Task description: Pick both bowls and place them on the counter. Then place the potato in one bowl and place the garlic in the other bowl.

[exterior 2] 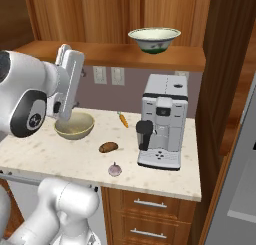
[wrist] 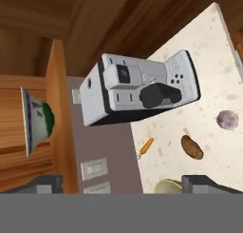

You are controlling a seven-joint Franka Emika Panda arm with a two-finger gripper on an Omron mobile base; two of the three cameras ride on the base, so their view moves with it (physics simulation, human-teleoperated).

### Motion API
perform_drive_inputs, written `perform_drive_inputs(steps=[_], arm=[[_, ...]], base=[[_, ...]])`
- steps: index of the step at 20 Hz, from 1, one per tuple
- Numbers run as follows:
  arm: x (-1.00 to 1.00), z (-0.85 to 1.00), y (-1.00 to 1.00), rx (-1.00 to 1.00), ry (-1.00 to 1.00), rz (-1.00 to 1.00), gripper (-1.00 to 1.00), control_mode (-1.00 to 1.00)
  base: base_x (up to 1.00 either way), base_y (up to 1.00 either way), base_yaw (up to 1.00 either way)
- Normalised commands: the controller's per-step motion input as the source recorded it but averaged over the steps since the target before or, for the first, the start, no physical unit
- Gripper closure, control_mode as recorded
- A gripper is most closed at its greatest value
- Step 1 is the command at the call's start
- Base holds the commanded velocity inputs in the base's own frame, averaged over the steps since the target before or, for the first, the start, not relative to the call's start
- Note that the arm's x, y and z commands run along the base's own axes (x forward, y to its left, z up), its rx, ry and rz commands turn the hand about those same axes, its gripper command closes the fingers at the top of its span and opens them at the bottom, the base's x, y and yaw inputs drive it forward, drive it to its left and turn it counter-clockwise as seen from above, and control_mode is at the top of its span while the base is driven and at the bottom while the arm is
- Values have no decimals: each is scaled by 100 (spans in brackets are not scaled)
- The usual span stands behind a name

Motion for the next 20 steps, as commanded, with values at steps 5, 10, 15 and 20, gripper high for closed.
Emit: perform_drive_inputs(steps=[5, 10, 15, 20], arm=[[-9, 29, -28, 0, -7, -7, -100, -100], [-1, 24, -30, -1, -11, 14, -100, -100], [7, 23, -20, 0, -5, 33, -100, -100], [28, 15, -14, 0, 0, 33, -100, -100]], base=[[0, 0, 0], [0, 0, 0], [0, 0, 0], [0, 0, 0]])
